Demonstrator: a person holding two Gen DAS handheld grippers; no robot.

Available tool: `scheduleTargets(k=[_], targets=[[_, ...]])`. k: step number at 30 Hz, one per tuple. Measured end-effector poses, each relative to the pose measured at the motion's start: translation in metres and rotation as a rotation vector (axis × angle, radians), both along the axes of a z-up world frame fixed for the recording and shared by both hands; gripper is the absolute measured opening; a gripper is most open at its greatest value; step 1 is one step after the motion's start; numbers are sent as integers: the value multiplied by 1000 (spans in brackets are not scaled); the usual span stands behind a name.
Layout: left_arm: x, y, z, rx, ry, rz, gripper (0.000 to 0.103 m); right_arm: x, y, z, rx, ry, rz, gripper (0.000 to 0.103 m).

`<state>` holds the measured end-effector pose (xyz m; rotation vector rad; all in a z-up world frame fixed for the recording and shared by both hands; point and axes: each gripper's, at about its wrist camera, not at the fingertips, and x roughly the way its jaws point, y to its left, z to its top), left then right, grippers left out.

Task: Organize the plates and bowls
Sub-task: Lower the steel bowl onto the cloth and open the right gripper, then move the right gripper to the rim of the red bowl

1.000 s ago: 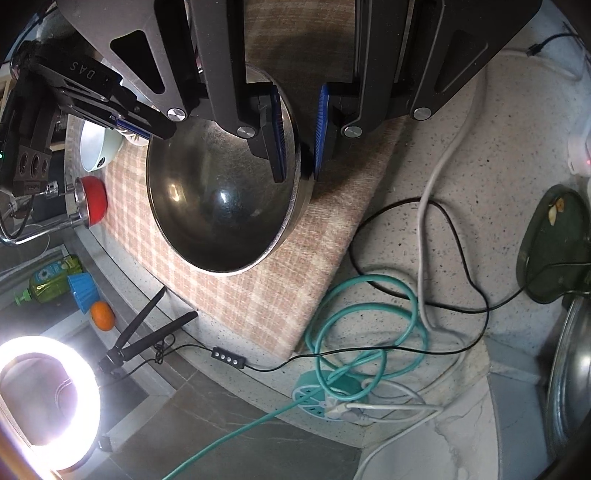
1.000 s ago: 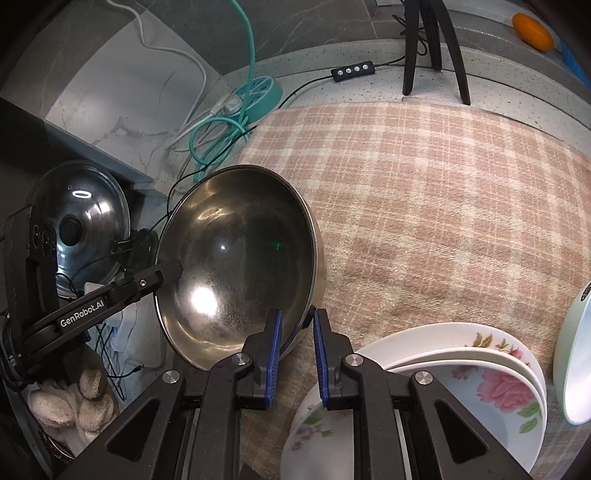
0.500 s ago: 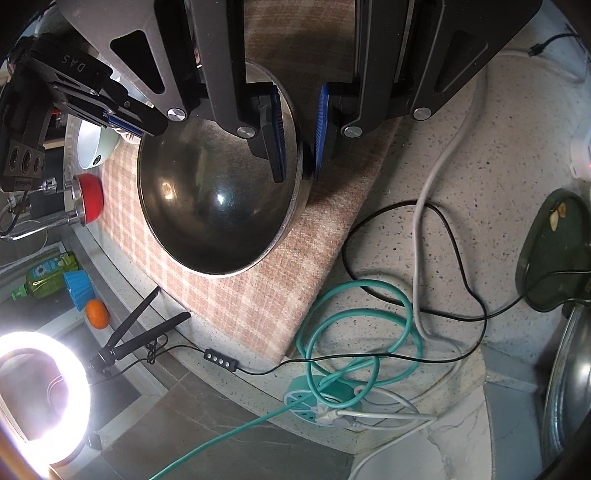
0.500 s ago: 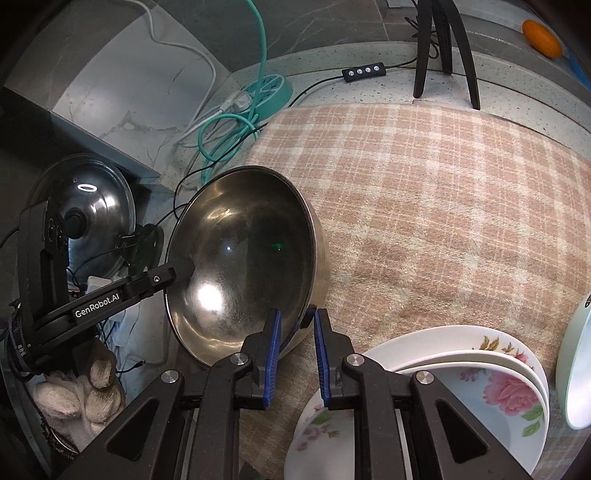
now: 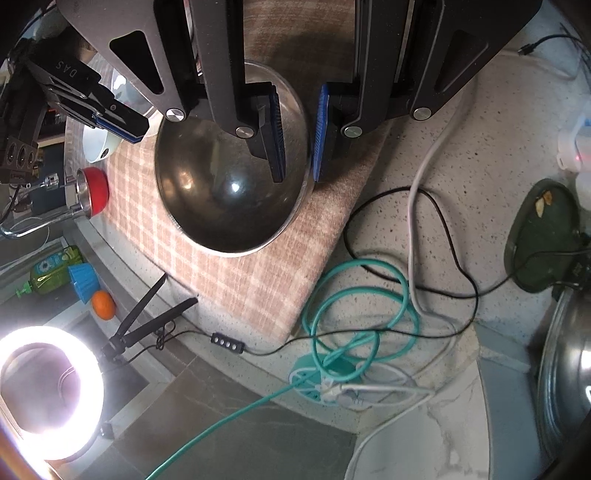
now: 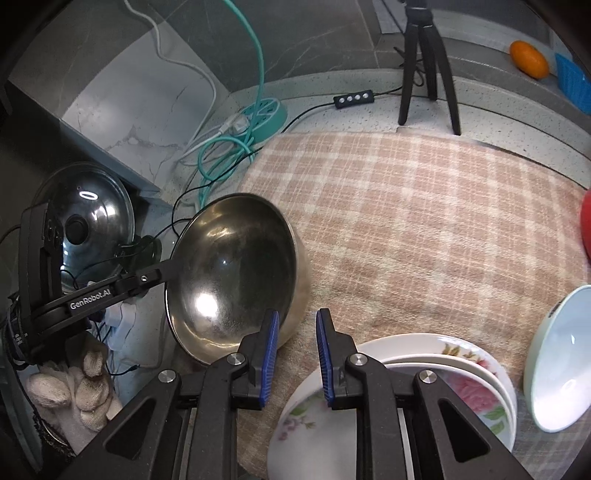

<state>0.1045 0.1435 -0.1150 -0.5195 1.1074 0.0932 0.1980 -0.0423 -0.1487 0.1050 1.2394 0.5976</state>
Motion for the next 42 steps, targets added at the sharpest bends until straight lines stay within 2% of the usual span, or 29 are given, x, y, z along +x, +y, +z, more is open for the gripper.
scheduleTargets(k=[7, 17, 25, 31, 39, 42], targets=[[3, -21, 32, 11, -78, -30, 14, -2, -40, 20, 38, -43, -57, 19], [18, -84, 58, -20, -147, -134, 14, 2, -121, 44, 93, -76, -177, 19], [44, -149, 55, -67, -152, -243, 16, 13, -207, 43, 103, -75, -323, 19], [66, -203, 50, -81, -144, -339, 16, 20, -264, 38, 71, -88, -421, 19], [98, -261, 38, -114, -112, -418, 16, 38, -316, 26, 55, -101, -514, 19], [115, -281, 29, -106, -88, -449, 20, 48, -329, 22, 53, -104, -535, 19]])
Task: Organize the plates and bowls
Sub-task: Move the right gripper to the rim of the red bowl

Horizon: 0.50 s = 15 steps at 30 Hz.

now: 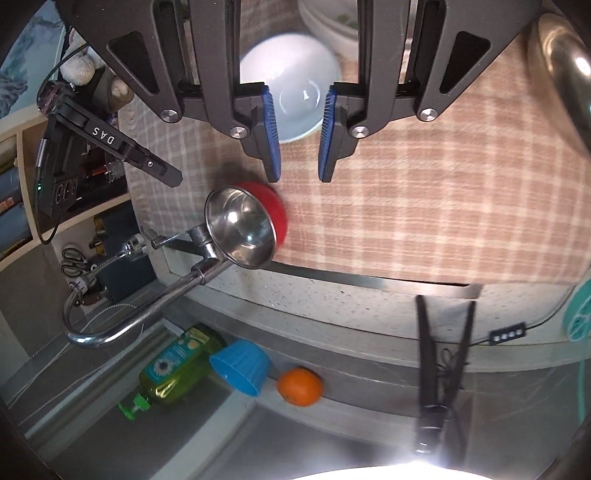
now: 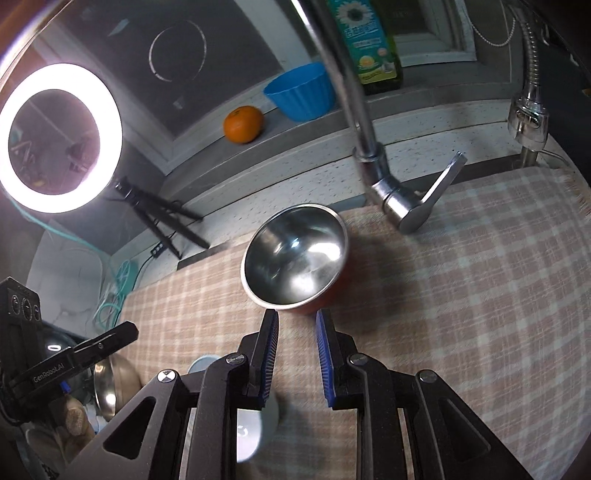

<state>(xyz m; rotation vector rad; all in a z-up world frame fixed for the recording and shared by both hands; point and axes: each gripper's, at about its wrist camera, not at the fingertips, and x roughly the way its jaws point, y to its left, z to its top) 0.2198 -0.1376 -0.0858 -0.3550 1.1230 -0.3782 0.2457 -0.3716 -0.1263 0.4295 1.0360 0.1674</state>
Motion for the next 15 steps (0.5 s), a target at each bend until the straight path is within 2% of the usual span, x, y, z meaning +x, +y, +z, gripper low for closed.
scheduleTargets(k=[15], targets=[[68, -58, -35, 85, 83, -76, 20, 47, -17, -34, 29, 67, -31, 19]])
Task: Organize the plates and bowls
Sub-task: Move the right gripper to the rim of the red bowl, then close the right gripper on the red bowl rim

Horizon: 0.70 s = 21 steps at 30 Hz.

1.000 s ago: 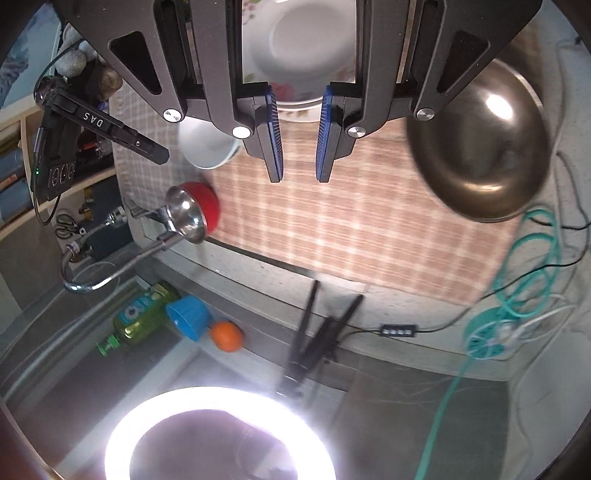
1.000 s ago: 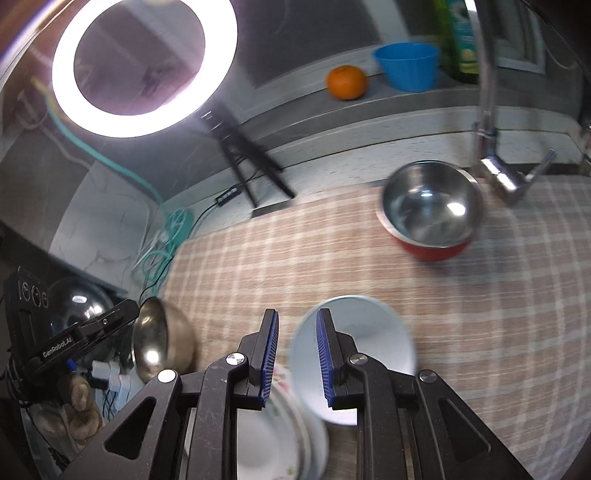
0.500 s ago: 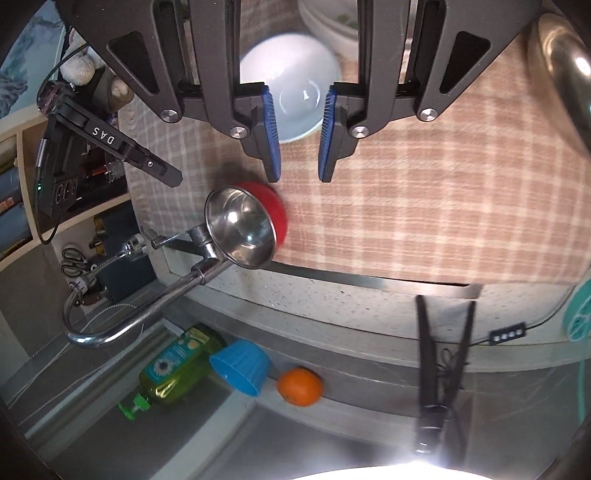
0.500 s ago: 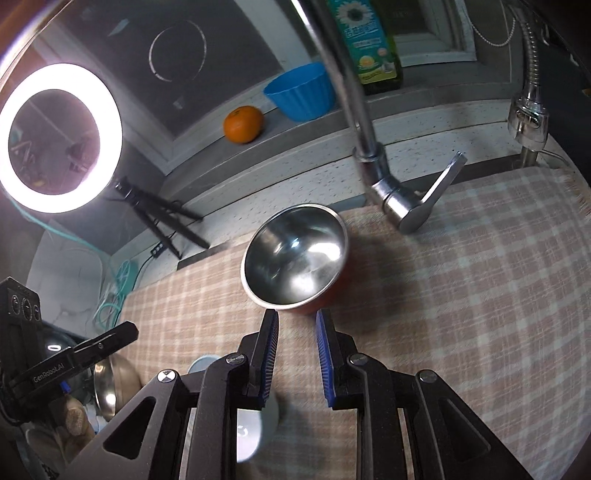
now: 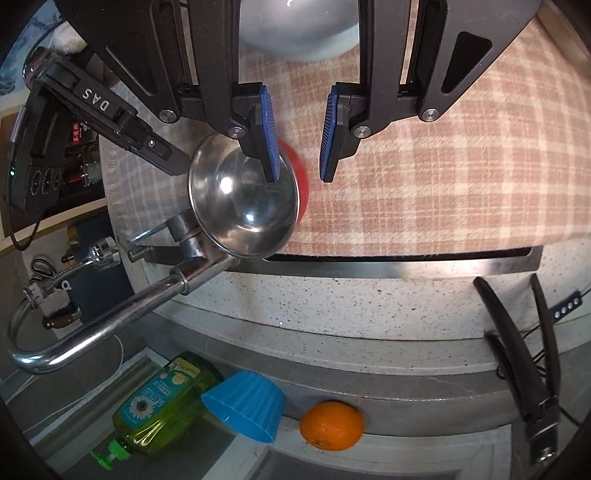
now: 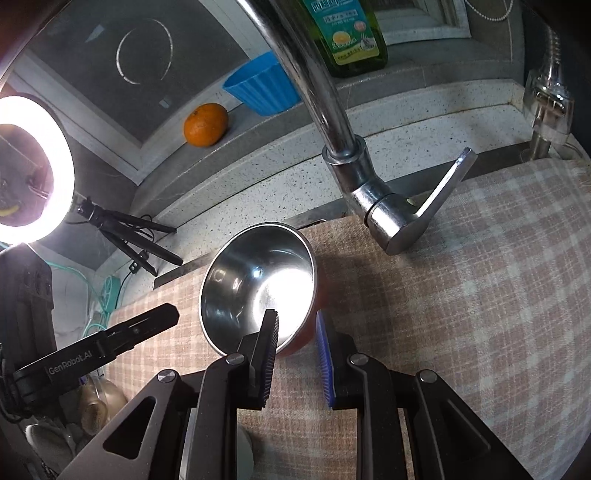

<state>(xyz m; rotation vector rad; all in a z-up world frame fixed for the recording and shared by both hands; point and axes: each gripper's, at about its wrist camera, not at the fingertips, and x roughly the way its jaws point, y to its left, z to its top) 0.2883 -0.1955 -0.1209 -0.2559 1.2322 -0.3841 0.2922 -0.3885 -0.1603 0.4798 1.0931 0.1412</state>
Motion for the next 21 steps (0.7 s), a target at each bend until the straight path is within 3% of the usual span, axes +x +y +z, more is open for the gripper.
scheduleTargets(k=[17, 21], targets=[[24, -11, -22, 32, 55, -28, 19, 20, -4, -12, 23, 27, -12, 19], [26, -14, -24, 33, 55, -31, 13, 22, -5, -16, 24, 40, -9, 14]])
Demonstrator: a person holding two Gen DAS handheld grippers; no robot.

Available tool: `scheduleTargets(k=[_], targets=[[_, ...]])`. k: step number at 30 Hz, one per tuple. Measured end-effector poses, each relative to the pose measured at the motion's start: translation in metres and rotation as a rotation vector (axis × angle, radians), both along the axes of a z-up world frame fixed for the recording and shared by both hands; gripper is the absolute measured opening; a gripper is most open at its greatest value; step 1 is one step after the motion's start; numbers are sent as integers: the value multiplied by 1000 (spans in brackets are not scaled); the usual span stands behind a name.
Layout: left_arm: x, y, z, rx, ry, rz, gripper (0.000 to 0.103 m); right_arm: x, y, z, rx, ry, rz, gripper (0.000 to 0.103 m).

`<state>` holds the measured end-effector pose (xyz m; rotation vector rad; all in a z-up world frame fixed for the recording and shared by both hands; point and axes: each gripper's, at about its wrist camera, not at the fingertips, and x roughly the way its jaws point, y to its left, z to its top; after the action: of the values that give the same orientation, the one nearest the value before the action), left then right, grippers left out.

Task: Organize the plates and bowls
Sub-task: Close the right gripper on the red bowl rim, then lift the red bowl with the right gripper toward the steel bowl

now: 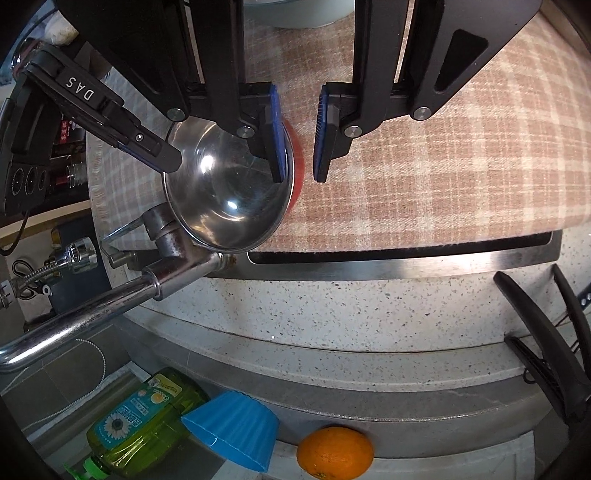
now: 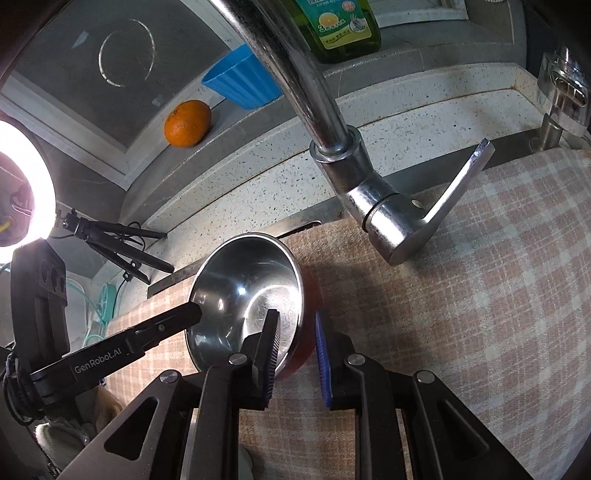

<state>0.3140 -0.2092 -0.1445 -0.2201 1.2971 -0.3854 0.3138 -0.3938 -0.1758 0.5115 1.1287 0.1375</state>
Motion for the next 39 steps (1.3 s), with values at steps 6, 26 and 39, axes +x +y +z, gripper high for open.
scheduleTargets(k=[6, 26, 39], targets=[[1, -7, -3, 18, -8, -18, 7, 2, 2, -2, -18, 2, 18, 11], [-22, 8, 25, -15, -55, -3, 6, -19, 14, 28, -59, -44, 47, 10], [-60, 45, 59, -43, -114, 24, 6, -57, 47, 67, -68, -100, 112, 11]])
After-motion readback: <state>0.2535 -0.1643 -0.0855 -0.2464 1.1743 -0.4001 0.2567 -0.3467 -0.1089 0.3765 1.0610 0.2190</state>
